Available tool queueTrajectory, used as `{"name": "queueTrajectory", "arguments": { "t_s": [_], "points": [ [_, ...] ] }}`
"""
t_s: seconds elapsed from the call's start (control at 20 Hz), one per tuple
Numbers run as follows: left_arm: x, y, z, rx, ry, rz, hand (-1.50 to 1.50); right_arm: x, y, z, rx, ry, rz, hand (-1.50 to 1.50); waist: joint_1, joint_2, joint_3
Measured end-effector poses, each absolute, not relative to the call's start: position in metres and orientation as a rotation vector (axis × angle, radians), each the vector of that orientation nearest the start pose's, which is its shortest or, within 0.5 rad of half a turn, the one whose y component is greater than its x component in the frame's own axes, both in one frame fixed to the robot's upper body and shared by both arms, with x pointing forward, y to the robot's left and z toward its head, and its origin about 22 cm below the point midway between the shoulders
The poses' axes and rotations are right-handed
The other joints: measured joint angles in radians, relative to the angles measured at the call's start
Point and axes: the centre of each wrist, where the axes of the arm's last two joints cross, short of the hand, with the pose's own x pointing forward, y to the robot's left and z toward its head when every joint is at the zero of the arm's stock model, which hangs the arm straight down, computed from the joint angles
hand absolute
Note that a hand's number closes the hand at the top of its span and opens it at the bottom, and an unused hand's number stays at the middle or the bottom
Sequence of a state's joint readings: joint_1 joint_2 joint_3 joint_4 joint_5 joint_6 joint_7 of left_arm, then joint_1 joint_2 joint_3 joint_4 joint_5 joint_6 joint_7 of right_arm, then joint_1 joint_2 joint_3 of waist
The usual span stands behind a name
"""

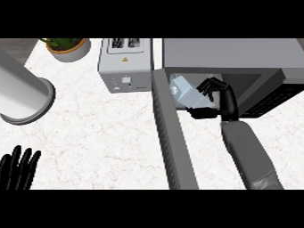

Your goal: Pick up the milk, place it into the microwave and close the microwave

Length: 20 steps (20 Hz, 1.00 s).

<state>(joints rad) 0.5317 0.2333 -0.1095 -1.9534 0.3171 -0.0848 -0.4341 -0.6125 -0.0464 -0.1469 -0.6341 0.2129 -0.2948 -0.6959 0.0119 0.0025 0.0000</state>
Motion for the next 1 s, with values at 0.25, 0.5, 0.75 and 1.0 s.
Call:
{"name": "queueTrajectory", "arguments": {
  "t_s": [0.25,0.5,0.75,1.0],
  "points": [
    [0.118,0.273,0.014,-0.131,-1.871,0.085,-1.5,0.386,-0.198,-0.033,-0.453,-1.874,0.344,1.5,0.012,0.006,0.0],
    [0.12,0.272,0.012,-0.165,-1.866,0.063,-1.5,0.406,-0.202,-0.017,-0.571,-1.829,0.382,1.5,0.035,0.014,0.001],
    [0.128,0.274,0.009,-0.168,-1.87,0.053,-1.5,0.419,-0.212,0.0,-0.696,-1.808,0.405,1.5,0.053,0.023,0.002],
    [0.135,0.281,0.015,-0.114,-1.857,-0.007,-1.5,0.424,-0.222,0.007,-0.858,-1.791,0.39,1.5,0.071,0.033,0.003]
  ]
}}
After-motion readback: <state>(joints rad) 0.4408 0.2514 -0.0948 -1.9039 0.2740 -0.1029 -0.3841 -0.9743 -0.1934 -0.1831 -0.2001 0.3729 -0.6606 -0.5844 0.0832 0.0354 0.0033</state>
